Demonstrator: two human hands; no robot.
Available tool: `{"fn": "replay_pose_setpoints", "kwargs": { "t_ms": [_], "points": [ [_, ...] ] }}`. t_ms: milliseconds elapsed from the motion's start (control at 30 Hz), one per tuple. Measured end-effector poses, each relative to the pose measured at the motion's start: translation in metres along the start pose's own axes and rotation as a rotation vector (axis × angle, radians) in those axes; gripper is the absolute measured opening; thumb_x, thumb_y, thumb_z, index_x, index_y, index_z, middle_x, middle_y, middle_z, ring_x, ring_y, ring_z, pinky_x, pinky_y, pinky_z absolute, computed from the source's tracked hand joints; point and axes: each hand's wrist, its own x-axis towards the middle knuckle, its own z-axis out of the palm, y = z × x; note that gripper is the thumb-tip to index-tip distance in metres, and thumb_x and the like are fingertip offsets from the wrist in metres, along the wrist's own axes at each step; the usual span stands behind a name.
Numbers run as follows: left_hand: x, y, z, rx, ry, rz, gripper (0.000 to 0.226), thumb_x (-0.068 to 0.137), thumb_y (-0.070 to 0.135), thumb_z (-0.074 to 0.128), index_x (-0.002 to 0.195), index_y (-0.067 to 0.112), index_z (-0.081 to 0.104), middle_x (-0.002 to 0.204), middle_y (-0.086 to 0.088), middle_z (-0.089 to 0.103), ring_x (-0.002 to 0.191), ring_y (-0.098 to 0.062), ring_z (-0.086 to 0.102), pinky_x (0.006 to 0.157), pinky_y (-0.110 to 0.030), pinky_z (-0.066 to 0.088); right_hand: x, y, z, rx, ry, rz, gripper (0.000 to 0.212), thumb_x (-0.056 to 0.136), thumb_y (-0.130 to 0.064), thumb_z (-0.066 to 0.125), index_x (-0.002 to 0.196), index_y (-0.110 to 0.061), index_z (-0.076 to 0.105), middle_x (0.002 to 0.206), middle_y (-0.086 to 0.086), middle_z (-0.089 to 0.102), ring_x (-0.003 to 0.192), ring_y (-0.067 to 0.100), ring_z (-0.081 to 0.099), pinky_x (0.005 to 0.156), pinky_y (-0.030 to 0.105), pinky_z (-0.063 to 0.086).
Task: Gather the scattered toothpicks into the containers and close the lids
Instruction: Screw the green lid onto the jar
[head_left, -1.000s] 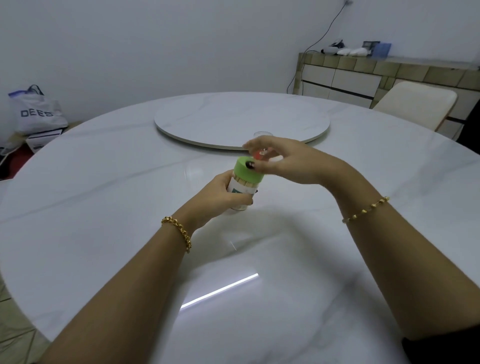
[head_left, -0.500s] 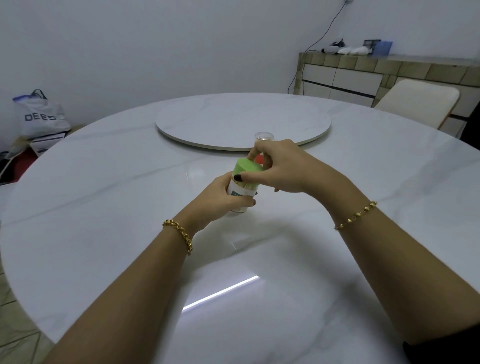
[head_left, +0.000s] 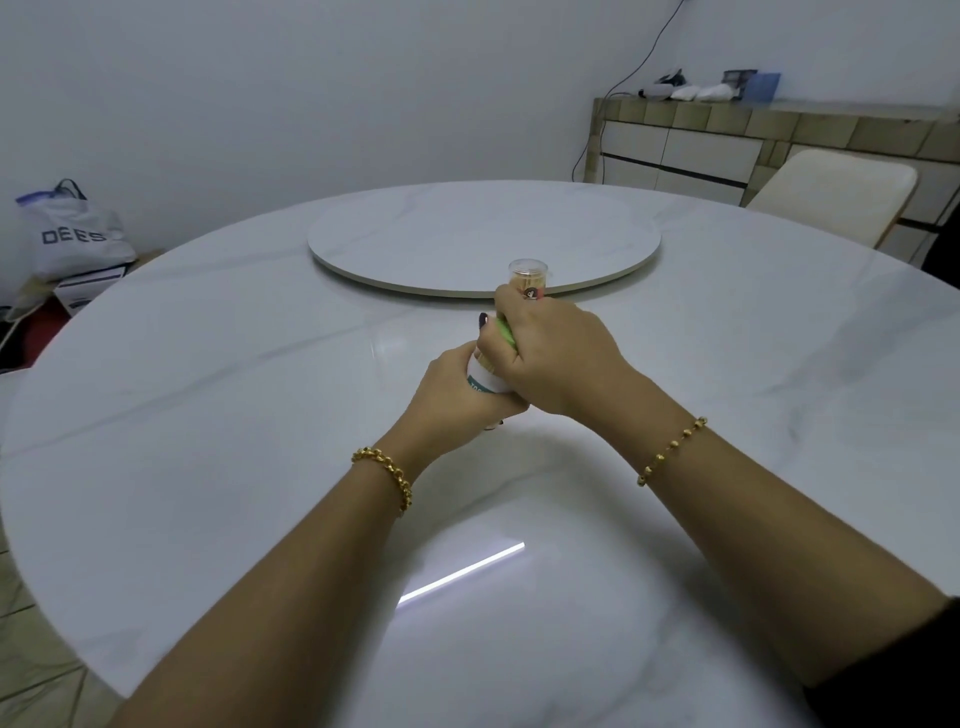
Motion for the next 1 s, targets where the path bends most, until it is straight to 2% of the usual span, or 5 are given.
{"fn": "replay_pose_setpoints", "kwargs": {
  "t_ms": [233, 600, 800, 900, 1000],
  "points": [
    [0.002, 0.002, 0.004, 0.074, 0.089, 0.037, 0.027, 0.073, 0.018, 0.078, 0.089, 0.025, 0.059, 0.078, 0.008, 0.064, 0.07, -0.009, 0.061, 0.054, -0.017, 0.05, 0.001, -0.002, 0.002, -0.071, 0.054, 0.05, 0.026, 0.098, -0.037, 0.031, 0.098, -0.013, 0.041, 0.06, -0.007, 0.032, 0.058, 0.019, 0.037, 0.047, 0.028, 0.019],
    [0.002, -0.002, 0.007, 0.093, 0.144, 0.061, 0.036, 0.07, 0.019, 0.08, 0.101, 0.02, 0.061, 0.083, 0.012, 0.064, 0.073, -0.001, 0.061, 0.052, -0.006, 0.042, 0.003, -0.001, 0.01, -0.103, 0.025, 0.129, 0.04, 0.099, -0.039, 0.026, 0.121, -0.011, 0.044, 0.078, 0.006, 0.05, 0.069, 0.023, 0.043, 0.055, 0.03, 0.023],
    [0.007, -0.007, 0.01, 0.069, 0.208, 0.035, 0.036, 0.071, 0.024, 0.08, 0.101, 0.021, 0.06, 0.086, 0.012, 0.065, 0.074, 0.001, 0.061, 0.053, -0.006, 0.043, 0.004, 0.003, 0.016, 0.019, 0.03, 0.147, 0.038, 0.098, -0.048, 0.029, 0.109, -0.015, 0.042, 0.076, 0.002, 0.05, 0.07, 0.024, 0.048, 0.056, 0.031, 0.027],
    [0.011, -0.012, 0.011, -0.021, 0.204, -0.017, 0.036, 0.07, 0.031, 0.08, 0.099, 0.022, 0.061, 0.085, 0.008, 0.067, 0.071, -0.002, 0.061, 0.052, -0.012, 0.045, 0.005, 0.008, 0.015, 0.142, 0.008, 0.198, 0.046, 0.096, -0.057, 0.025, 0.109, -0.017, 0.044, 0.08, 0.001, 0.054, 0.073, 0.024, 0.05, 0.06, 0.033, 0.032],
    [0.015, -0.02, 0.007, -0.076, 0.237, -0.027, 0.043, 0.068, 0.044, 0.081, 0.095, 0.02, 0.058, 0.083, 0.003, 0.065, 0.07, -0.011, 0.059, 0.063, -0.029, 0.053, 0.009, 0.022, 0.014, 0.353, 0.033, 0.311, 0.047, 0.097, -0.056, 0.02, 0.099, -0.018, 0.048, 0.077, -0.001, 0.055, 0.075, 0.022, 0.052, 0.063, 0.035, 0.037]
  ]
}}
